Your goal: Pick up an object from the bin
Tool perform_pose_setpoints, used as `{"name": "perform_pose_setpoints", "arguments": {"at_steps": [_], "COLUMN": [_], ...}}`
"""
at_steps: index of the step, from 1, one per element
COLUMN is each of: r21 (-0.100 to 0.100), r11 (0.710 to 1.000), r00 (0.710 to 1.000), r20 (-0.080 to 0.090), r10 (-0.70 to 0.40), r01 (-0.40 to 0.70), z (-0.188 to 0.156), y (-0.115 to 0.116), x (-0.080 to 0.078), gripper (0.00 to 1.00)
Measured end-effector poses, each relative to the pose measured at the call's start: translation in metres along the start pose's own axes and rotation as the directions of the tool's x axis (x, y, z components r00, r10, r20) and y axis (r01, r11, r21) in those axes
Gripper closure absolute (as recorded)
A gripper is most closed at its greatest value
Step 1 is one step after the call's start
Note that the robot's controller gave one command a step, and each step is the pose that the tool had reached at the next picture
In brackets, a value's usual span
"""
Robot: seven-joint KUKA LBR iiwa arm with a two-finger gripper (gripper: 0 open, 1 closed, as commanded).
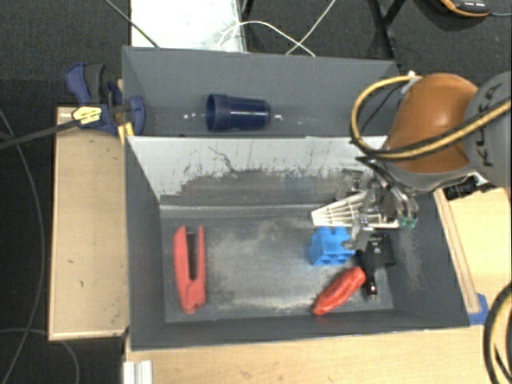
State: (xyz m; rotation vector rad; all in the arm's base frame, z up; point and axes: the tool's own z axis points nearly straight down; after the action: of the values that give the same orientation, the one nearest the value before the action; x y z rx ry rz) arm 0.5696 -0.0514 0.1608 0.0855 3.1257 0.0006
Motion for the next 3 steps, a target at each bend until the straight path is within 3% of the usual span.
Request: {"name": "perform_pose_setpoints", "arguments": {"at_steps": [1, 2, 3], "r21": [0.003, 0.000, 0.007], "r11": [0.977, 0.909, 0.954], "r00": [0.977, 0.909, 0.953], "r20": [-0.019, 0.002, -0.032], "r10": [0.213, -0.416, 0.301], "r01": [-0.213, 0.416, -0.300], "z": [0.060, 0.088, 0.091], "y": [0.010, -0.012, 0.003], "x": [0.032, 0.058, 0.012], "gripper": [0.00, 0.00, 1.00]}}
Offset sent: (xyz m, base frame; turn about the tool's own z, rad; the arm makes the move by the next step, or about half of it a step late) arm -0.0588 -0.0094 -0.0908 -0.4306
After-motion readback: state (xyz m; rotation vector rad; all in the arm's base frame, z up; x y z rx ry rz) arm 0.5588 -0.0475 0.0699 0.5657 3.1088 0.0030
